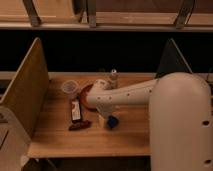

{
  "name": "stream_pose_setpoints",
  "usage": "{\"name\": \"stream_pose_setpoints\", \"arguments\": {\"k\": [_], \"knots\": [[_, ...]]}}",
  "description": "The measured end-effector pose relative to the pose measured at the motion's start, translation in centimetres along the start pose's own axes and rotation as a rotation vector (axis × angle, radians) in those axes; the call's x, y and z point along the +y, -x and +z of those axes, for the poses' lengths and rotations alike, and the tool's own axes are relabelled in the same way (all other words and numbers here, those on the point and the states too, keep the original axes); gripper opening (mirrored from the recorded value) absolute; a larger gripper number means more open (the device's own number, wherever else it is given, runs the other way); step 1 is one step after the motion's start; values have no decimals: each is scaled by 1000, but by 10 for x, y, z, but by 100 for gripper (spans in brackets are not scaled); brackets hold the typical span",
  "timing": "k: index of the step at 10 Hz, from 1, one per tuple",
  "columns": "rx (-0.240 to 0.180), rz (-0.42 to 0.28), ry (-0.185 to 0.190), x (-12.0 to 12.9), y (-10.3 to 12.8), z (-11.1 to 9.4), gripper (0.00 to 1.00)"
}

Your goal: Pick up the ceramic bowl

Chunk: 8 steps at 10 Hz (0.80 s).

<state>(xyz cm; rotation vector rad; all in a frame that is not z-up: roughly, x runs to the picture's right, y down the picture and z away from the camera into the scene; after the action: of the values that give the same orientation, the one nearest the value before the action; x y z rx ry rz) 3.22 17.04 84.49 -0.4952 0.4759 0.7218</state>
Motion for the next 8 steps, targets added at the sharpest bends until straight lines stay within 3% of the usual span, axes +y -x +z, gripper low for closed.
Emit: {"name": "stream_pose_setpoints", "arguments": {"k": [2,4,5,7,8], "knots": [[-25,-23,-35,-5,6,-9,76],[-111,-170,-115,3,38,-44,76],[-170,-284,-148,19,58,-67,76],[-210,-366,-172,29,70,-82,76],[-210,-367,-172,29,70,-82,76]]}}
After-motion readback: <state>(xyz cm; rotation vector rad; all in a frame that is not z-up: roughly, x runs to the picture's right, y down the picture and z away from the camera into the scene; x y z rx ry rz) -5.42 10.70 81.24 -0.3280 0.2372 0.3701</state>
